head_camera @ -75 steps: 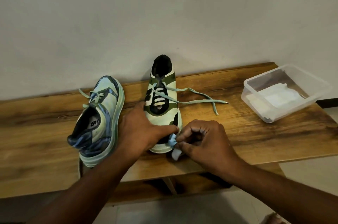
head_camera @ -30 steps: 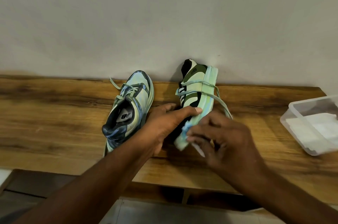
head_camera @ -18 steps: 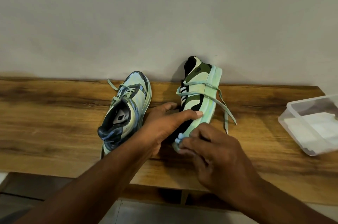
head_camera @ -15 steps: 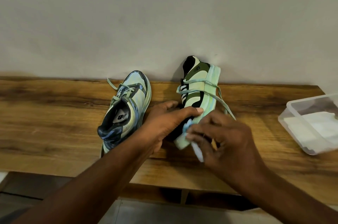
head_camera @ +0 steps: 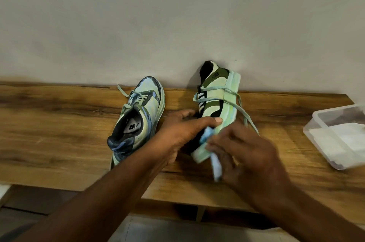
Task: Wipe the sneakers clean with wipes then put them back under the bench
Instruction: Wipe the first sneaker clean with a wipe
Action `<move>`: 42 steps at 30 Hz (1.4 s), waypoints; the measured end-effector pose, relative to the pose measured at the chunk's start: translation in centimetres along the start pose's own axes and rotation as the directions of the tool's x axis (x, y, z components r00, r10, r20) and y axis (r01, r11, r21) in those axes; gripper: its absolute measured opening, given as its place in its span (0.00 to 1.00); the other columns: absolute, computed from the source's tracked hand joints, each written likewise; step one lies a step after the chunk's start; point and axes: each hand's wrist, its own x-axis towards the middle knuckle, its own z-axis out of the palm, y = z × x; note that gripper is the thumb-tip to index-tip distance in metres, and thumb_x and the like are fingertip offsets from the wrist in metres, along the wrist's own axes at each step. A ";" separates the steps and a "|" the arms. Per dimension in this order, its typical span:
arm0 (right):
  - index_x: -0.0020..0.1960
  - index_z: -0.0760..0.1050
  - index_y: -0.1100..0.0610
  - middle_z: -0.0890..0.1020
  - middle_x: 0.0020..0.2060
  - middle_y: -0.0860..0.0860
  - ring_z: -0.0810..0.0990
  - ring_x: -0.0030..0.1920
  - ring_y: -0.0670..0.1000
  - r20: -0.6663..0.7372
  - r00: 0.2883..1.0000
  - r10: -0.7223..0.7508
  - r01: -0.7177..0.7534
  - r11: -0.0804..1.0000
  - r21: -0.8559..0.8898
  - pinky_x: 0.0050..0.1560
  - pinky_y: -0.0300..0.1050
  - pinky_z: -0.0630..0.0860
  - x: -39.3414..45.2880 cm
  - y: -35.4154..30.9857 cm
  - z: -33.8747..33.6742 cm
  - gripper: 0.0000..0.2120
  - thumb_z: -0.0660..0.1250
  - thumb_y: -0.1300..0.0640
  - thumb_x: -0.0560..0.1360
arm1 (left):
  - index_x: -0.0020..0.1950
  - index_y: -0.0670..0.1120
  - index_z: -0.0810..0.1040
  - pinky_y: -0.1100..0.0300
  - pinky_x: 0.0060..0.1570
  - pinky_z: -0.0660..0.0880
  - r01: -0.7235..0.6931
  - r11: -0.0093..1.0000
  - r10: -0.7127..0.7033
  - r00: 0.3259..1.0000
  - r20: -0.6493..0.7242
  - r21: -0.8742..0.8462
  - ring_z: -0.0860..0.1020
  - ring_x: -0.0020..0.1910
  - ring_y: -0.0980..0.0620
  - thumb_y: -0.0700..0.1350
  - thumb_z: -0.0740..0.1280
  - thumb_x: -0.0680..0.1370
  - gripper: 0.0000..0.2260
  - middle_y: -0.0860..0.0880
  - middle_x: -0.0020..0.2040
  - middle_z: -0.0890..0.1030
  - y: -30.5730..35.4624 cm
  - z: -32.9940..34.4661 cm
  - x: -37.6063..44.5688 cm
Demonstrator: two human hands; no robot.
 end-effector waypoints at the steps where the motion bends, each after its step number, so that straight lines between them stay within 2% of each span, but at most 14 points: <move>1: 0.53 0.85 0.56 0.82 0.47 0.49 0.79 0.44 0.44 -0.060 0.995 0.076 -0.075 0.997 0.018 0.46 0.33 0.77 0.4 0.8 -0.5 0.09 0.77 0.61 0.73 | 0.61 0.51 0.84 0.58 0.43 0.79 0.005 1.000 -0.005 1.000 -0.007 -0.003 0.85 0.52 0.53 0.56 0.83 0.65 0.27 0.53 0.53 0.87 0.0 0.0 0.0; 4: 0.52 0.86 0.55 0.83 0.45 0.47 0.80 0.44 0.41 -0.150 0.965 0.216 -0.209 0.976 0.058 0.47 0.28 0.74 1.2 1.9 -1.4 0.10 0.78 0.63 0.72 | 0.62 0.53 0.84 0.53 0.52 0.82 -0.010 1.000 0.010 1.000 -0.024 0.009 0.85 0.55 0.52 0.62 0.82 0.54 0.37 0.54 0.54 0.87 -0.5 0.3 0.3; 9: 0.55 0.83 0.60 0.80 0.48 0.52 0.78 0.43 0.50 0.008 0.999 -0.049 0.049 0.999 -0.008 0.40 0.44 0.79 -0.7 -1.3 1.1 0.07 0.71 0.62 0.77 | 0.62 0.49 0.84 0.45 0.58 0.82 -0.010 1.000 0.010 1.000 0.013 -0.018 0.87 0.54 0.48 0.58 0.86 0.57 0.36 0.50 0.55 0.88 -0.3 0.0 0.4; 11: 0.55 0.83 0.60 0.79 0.48 0.53 0.78 0.42 0.51 0.047 0.994 -0.098 0.100 0.994 -0.049 0.37 0.47 0.78 -0.4 -0.7 0.8 0.07 0.70 0.62 0.78 | 0.61 0.49 0.84 0.49 0.54 0.82 -0.010 1.000 0.010 1.000 0.017 -0.014 0.86 0.54 0.49 0.57 0.86 0.58 0.34 0.51 0.53 0.88 -0.2 0.0 0.2; 14: 0.53 0.86 0.58 0.81 0.46 0.50 0.79 0.42 0.46 -0.083 0.993 0.089 -0.088 0.996 0.010 0.41 0.37 0.77 1.1 1.8 -0.7 0.08 0.77 0.64 0.74 | 0.62 0.52 0.84 0.57 0.43 0.78 -0.007 1.000 0.007 1.000 -0.011 0.001 0.84 0.52 0.53 0.58 0.82 0.58 0.33 0.53 0.54 0.87 -0.2 0.1 0.0; 17: 0.51 0.86 0.57 0.82 0.44 0.48 0.77 0.41 0.41 -0.155 0.968 0.196 -0.192 0.981 0.039 0.43 0.28 0.71 1.6 2.5 -1.2 0.09 0.78 0.65 0.72 | 0.62 0.53 0.84 0.55 0.51 0.80 -0.012 1.000 0.012 1.000 -0.015 0.010 0.85 0.55 0.52 0.61 0.83 0.56 0.35 0.54 0.54 0.88 -0.2 0.2 0.1; 21: 0.53 0.83 0.58 0.80 0.46 0.51 0.78 0.42 0.49 0.021 0.998 -0.065 0.065 0.998 0.022 0.39 0.41 0.77 -0.6 -0.9 0.5 0.06 0.70 0.63 0.77 | 0.59 0.49 0.85 0.48 0.58 0.83 -0.026 1.000 0.026 1.000 -0.002 -0.004 0.87 0.53 0.50 0.59 0.85 0.57 0.33 0.51 0.52 0.88 -0.2 0.3 0.3; 24: 0.54 0.78 0.55 0.79 0.45 0.49 0.78 0.42 0.51 0.205 0.977 -0.050 0.044 0.998 0.033 0.39 0.51 0.80 -1.2 -1.5 0.8 0.08 0.70 0.57 0.75 | 0.59 0.49 0.86 0.47 0.57 0.83 -0.018 1.000 0.018 1.000 0.023 -0.016 0.87 0.51 0.49 0.55 0.85 0.62 0.27 0.50 0.51 0.88 0.0 0.2 0.0; 27: 0.54 0.82 0.58 0.79 0.46 0.50 0.77 0.42 0.49 0.073 0.997 -0.021 0.022 0.999 -0.023 0.39 0.44 0.77 -0.1 -0.2 0.3 0.05 0.70 0.60 0.79 | 0.61 0.50 0.85 0.47 0.56 0.83 -0.026 1.000 0.026 1.000 -0.007 0.008 0.87 0.53 0.49 0.59 0.85 0.58 0.34 0.51 0.52 0.88 0.0 0.3 0.2; 30: 0.53 0.86 0.57 0.82 0.45 0.49 0.79 0.44 0.44 -0.139 0.979 0.148 -0.141 0.988 0.055 0.45 0.34 0.76 1.2 1.7 -0.6 0.10 0.78 0.64 0.73 | 0.65 0.52 0.83 0.46 0.60 0.82 -0.037 0.999 0.038 0.998 -0.041 0.034 0.85 0.56 0.50 0.65 0.81 0.51 0.44 0.51 0.57 0.87 -0.2 0.4 0.4; 33: 0.53 0.86 0.57 0.81 0.45 0.49 0.78 0.43 0.44 -0.119 0.987 0.112 -0.104 0.992 0.072 0.44 0.32 0.75 0.6 0.8 0.0 0.10 0.77 0.65 0.73 | 0.65 0.52 0.82 0.46 0.60 0.81 -0.040 0.999 0.041 0.998 -0.042 0.028 0.85 0.56 0.50 0.64 0.83 0.51 0.44 0.52 0.57 0.87 -0.3 0.3 0.5; 35: 0.53 0.84 0.58 0.80 0.46 0.50 0.78 0.42 0.49 -0.020 1.000 -0.016 0.016 0.999 0.036 0.40 0.42 0.78 -0.4 -0.9 0.9 0.06 0.72 0.63 0.77 | 0.65 0.51 0.82 0.46 0.60 0.81 -0.036 0.999 0.037 0.999 -0.016 0.029 0.86 0.55 0.49 0.63 0.86 0.51 0.44 0.50 0.57 0.87 -0.3 0.1 0.6; 38: 0.55 0.84 0.57 0.79 0.47 0.52 0.78 0.41 0.52 0.065 0.994 -0.091 0.093 0.996 -0.019 0.35 0.50 0.77 -0.6 -1.0 1.0 0.08 0.68 0.60 0.78 | 0.63 0.49 0.83 0.48 0.59 0.82 -0.014 0.999 0.013 0.999 0.041 0.029 0.86 0.54 0.49 0.58 0.87 0.57 0.37 0.49 0.55 0.88 -0.1 -0.1 0.6; 42: 0.52 0.86 0.54 0.81 0.45 0.46 0.79 0.43 0.44 -0.110 0.978 0.179 -0.171 0.983 0.072 0.41 0.34 0.76 0.9 2.5 -0.9 0.09 0.77 0.62 0.73 | 0.52 0.54 0.86 0.63 0.42 0.76 0.007 0.997 -0.012 0.998 0.063 0.082 0.84 0.46 0.60 0.51 0.81 0.69 0.13 0.57 0.47 0.88 0.8 -0.6 0.0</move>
